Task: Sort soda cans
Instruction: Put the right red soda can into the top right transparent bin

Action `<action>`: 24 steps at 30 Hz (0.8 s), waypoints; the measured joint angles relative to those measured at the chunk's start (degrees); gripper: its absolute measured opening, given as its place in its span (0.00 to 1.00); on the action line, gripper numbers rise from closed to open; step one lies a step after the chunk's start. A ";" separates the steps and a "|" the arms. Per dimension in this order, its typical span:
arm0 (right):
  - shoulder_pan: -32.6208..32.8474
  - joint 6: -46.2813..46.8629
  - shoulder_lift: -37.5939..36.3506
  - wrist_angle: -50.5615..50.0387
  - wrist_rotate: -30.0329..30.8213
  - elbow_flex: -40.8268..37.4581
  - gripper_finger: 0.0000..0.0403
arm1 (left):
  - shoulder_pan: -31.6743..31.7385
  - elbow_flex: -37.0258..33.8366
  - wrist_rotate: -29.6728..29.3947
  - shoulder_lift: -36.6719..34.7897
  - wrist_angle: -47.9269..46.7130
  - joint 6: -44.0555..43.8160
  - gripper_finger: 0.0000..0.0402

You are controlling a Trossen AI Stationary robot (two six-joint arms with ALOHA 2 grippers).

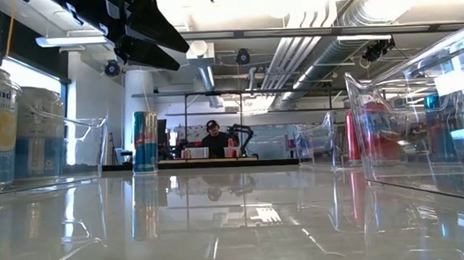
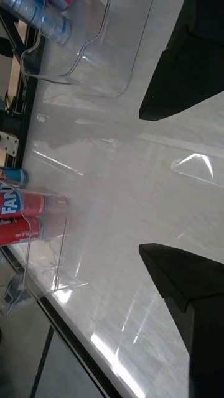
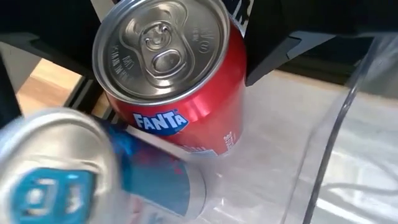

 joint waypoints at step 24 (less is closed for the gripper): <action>-9.89 -14.25 -7.97 -12.36 19.11 27.21 0.74 | 0.07 0.00 -0.07 0.00 0.44 1.00 0.84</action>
